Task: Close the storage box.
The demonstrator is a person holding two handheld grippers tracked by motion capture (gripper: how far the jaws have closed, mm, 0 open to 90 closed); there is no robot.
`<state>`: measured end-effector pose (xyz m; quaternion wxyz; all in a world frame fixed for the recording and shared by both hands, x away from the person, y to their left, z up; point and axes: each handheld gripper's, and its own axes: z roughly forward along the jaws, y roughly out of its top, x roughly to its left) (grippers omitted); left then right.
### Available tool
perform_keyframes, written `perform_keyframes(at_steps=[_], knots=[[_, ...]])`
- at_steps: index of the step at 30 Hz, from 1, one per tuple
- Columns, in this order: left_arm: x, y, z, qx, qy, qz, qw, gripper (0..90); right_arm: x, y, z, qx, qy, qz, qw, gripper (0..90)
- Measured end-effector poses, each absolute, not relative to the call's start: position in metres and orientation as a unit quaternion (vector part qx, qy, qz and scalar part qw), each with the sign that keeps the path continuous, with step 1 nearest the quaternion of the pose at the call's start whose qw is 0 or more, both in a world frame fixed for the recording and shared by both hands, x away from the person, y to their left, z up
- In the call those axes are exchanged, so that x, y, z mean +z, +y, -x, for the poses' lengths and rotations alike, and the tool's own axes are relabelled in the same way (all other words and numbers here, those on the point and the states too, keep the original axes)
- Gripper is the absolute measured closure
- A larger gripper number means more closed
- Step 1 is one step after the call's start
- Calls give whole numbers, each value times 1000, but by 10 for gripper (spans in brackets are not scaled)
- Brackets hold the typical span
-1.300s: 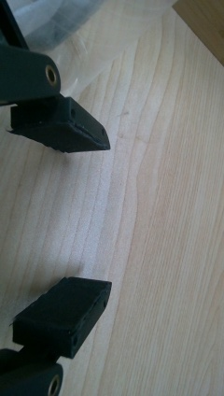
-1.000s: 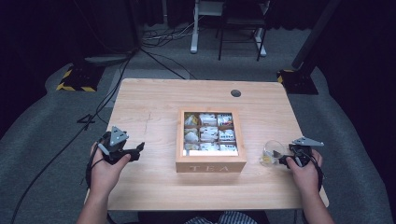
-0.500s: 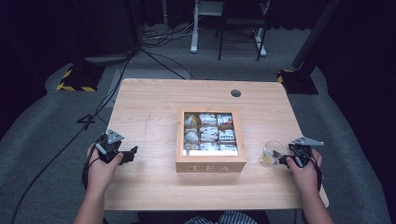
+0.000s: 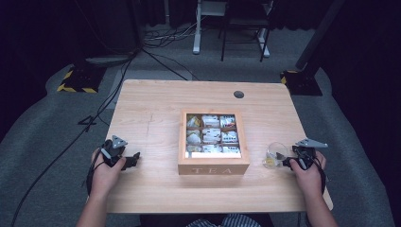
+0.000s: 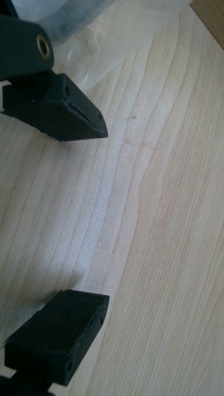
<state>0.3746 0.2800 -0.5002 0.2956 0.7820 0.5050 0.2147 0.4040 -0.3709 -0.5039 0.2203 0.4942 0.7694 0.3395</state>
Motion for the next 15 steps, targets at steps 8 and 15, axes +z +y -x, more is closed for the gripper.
perform_keyframes(at_steps=[8, 15], knots=[[-504, 277, -379, 196, 518, -771, 314, 148, -504, -371, -404, 339, 770, -494, 221, 168], [-505, 276, -380, 196, 521, -769, 313, 126, -504, -371, -404, 339, 770, -494, 220, 168]])
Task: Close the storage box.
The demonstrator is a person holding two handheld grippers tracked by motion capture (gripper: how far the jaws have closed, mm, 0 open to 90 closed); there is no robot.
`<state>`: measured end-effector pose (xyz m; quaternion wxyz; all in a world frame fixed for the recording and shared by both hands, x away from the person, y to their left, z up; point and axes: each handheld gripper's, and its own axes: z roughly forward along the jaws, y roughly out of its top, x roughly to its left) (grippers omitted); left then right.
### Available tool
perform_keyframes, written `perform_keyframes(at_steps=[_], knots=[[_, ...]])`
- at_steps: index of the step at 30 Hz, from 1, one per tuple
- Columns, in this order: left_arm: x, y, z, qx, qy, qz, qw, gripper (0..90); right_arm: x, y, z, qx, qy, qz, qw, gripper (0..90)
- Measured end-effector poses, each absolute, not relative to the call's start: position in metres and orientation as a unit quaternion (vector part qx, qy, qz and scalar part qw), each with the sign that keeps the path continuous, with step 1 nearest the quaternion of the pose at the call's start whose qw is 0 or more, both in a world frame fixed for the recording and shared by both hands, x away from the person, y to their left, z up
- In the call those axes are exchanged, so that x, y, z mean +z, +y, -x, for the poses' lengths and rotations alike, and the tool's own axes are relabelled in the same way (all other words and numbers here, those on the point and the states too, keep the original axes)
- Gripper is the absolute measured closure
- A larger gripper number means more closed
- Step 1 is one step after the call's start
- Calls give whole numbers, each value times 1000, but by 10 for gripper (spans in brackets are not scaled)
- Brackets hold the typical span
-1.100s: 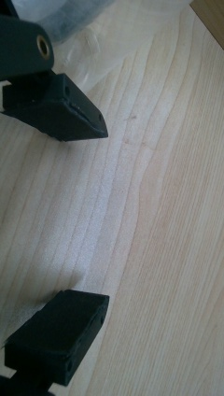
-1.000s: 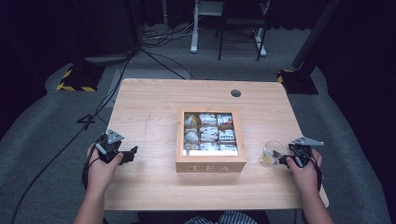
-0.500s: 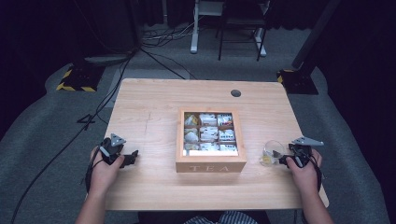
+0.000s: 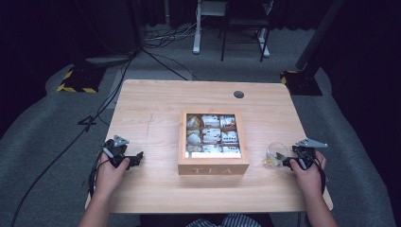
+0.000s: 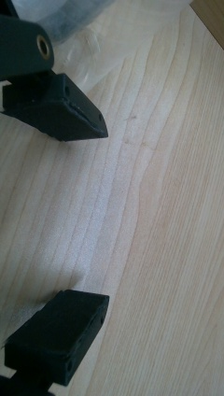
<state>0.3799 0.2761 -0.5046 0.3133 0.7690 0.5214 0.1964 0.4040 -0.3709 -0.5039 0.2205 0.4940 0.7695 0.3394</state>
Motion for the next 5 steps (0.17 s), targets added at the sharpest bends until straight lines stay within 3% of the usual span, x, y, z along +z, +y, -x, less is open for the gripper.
perform_keyframes(at_steps=[5], knots=[[-504, 276, -380, 197, 523, -768, 312, 123, -504, -371, -404, 339, 769, -494, 220, 168]])
